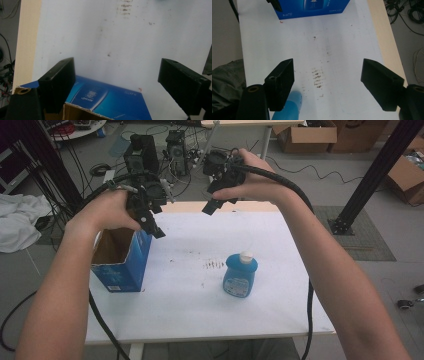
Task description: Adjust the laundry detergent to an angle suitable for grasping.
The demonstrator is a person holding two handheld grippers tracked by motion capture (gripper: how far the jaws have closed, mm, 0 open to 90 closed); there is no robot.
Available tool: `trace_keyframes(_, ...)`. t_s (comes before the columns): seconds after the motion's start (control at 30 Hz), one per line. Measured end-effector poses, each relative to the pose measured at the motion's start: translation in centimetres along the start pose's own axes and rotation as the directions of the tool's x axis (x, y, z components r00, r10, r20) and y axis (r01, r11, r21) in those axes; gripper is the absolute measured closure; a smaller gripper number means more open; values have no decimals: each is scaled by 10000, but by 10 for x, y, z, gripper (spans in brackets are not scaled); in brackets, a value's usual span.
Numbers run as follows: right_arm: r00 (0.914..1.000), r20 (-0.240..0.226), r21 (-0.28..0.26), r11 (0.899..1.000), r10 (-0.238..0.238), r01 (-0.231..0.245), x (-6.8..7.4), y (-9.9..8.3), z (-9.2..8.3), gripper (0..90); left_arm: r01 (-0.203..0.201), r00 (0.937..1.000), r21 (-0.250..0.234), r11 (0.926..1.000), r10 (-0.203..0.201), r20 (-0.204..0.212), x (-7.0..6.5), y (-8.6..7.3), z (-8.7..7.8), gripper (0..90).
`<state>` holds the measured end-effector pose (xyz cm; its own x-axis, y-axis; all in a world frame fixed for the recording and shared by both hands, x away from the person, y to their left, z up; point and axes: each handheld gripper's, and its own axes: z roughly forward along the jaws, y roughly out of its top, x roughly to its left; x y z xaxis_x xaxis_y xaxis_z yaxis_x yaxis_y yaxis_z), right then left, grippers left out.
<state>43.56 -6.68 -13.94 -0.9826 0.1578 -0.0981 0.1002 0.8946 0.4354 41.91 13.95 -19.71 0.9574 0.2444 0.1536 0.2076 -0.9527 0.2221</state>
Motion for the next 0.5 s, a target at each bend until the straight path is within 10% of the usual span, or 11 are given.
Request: trace_keyframes(0.5,10000,79,-159,9999,19,-18,-2,-8,-2,265,61,9999,110,9999,-62,105,1,0,2,153)
